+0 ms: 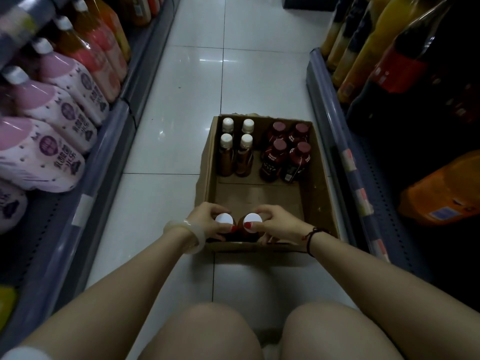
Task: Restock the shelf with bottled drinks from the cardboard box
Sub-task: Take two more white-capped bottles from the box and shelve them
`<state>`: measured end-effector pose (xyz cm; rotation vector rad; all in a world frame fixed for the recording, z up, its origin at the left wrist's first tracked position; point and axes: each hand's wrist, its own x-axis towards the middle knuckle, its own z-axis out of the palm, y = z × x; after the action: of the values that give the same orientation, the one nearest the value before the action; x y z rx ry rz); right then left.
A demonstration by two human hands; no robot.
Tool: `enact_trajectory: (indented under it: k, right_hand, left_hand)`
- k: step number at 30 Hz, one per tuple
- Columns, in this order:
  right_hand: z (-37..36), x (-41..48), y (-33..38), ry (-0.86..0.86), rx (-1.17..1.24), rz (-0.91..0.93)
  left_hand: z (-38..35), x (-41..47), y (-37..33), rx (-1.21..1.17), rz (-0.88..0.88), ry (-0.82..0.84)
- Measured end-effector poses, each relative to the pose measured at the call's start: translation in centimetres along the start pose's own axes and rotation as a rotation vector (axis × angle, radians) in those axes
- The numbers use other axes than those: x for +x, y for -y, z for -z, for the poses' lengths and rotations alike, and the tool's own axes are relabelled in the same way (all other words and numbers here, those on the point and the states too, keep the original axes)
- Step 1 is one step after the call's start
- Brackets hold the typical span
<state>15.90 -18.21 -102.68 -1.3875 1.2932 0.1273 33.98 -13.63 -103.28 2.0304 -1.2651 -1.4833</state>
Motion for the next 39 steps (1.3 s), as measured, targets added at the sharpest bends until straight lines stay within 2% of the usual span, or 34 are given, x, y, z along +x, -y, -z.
enact_trajectory:
  k: [14, 21, 29, 39]
  right_hand:
    - [-0.2, 0.0, 0.0, -0.01, 0.2, -0.023]
    - [1.2, -1.2, 1.3, -0.038, 0.252, -0.034]
    - [4.5, -7.2, 6.5, -0.107, 0.329, -0.052]
    - [11.8, -20.8, 18.3, -0.097, 0.346, 0.022]
  left_hand:
    - [0.0, 0.6, 0.1, -0.09, 0.048, -0.035]
    - [0.8, -0.3, -2.0, -0.111, 0.027, -0.049]
    - [4.2, -4.9, -9.2, -0.155, 0.028, -0.039]
    - [11.8, -15.0, -23.1, -0.12, -0.028, 0.006]
